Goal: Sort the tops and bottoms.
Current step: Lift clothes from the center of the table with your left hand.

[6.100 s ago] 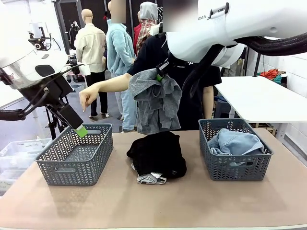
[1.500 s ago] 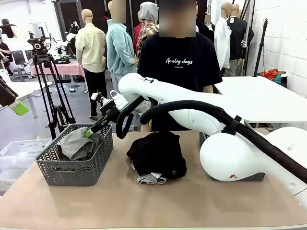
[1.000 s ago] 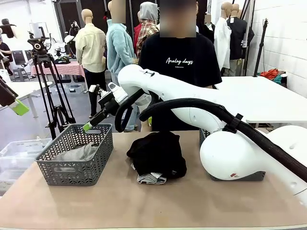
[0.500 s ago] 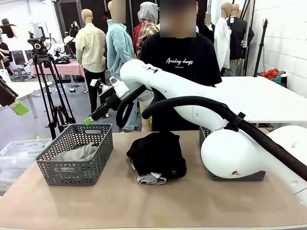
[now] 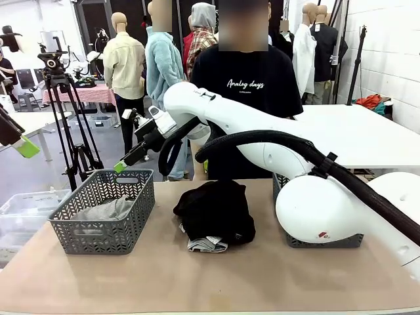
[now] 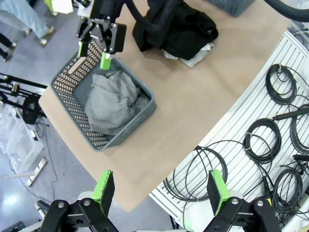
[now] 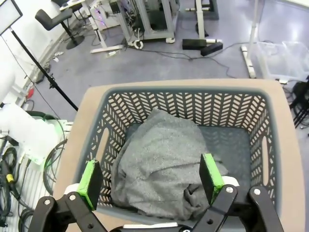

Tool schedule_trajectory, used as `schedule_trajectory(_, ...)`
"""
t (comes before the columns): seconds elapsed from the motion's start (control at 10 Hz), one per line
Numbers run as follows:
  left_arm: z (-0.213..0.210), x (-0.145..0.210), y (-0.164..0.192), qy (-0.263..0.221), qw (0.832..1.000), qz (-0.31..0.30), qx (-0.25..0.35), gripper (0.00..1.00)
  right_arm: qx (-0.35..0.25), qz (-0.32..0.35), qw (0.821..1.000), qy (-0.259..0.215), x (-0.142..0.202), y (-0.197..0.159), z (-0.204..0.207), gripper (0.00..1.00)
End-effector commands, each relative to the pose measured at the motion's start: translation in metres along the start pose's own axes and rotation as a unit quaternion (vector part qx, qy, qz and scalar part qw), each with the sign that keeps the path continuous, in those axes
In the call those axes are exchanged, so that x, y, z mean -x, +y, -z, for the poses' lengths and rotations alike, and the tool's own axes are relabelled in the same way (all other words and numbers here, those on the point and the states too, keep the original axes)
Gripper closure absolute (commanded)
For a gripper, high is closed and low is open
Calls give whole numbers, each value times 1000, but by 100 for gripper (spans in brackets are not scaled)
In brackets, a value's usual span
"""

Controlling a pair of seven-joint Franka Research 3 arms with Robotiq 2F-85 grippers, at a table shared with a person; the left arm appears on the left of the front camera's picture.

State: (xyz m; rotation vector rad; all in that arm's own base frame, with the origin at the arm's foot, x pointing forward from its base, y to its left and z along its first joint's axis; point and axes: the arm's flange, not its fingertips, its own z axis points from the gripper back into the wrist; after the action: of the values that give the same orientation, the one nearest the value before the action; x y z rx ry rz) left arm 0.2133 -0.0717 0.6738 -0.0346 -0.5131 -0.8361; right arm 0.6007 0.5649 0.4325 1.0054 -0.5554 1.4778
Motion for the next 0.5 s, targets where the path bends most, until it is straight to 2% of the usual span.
schedule_trajectory(0.0,-1,0,1,-1,1000,-1,0,0,4,6,1000,2,2,0,2,0)
schedule_trajectory(0.4,-1,0,1,-1,1000,-1,0,0,0,0,1000,-1,0,0,0,0)
